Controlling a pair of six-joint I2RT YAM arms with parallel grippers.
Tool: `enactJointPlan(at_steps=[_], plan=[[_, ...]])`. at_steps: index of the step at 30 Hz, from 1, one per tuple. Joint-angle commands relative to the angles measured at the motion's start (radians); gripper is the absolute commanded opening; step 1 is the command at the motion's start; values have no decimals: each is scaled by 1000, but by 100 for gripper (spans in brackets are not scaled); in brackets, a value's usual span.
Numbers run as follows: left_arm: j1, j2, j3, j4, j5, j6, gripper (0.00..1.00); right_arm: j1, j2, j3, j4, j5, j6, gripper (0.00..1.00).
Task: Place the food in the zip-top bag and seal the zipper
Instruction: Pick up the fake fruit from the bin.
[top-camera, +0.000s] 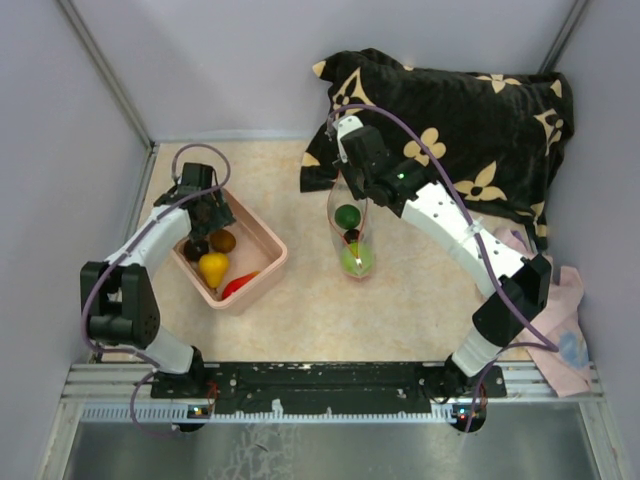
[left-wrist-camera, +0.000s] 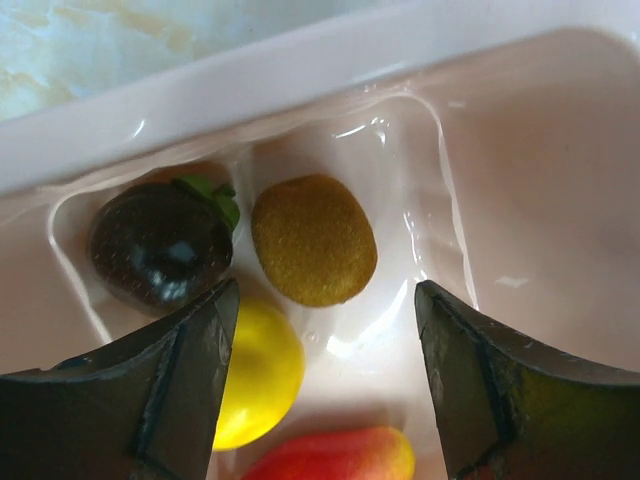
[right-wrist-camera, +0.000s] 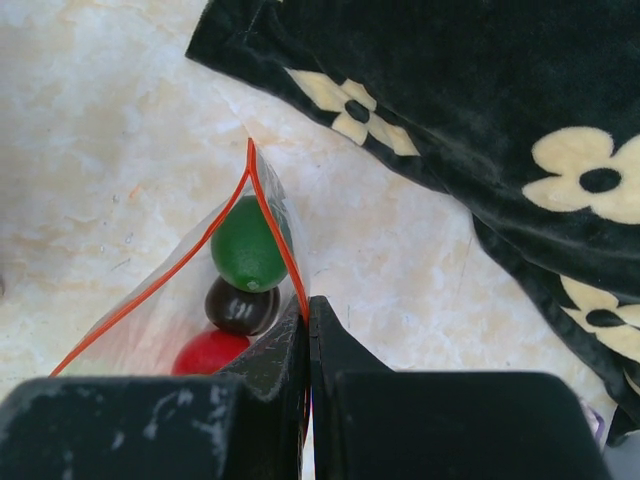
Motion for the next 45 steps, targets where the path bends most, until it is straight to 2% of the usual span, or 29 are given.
enactJointPlan(at_steps=[1,7,23,25,29,32,41,45], plan=[[5,57,-14,133,-16,-54,75,-9,-2,3,48,-2,-17,0],[5,124,-30,141,-32,-68,70,-10,-15,-17,57,-2,-17,0],[4,192,-71,164,6,-56,70,-10,-26,-34,67,-18,-11,0],[4,182,-74,171,18,-52,62,-9,-31,-23,63,-17,-11,0],[3,153,-88,183,34,-44,39,-10,-39,2,54,-12,-10,0],[4,128,-101,193,47,-40,30,-10,-47,16,47,-14,-8,0],[3,35,-152,236,108,-38,10,-9,-58,53,13,-22,-1,0],[2,-29,-166,252,137,-34,8,-10,-62,58,7,-20,2,0]])
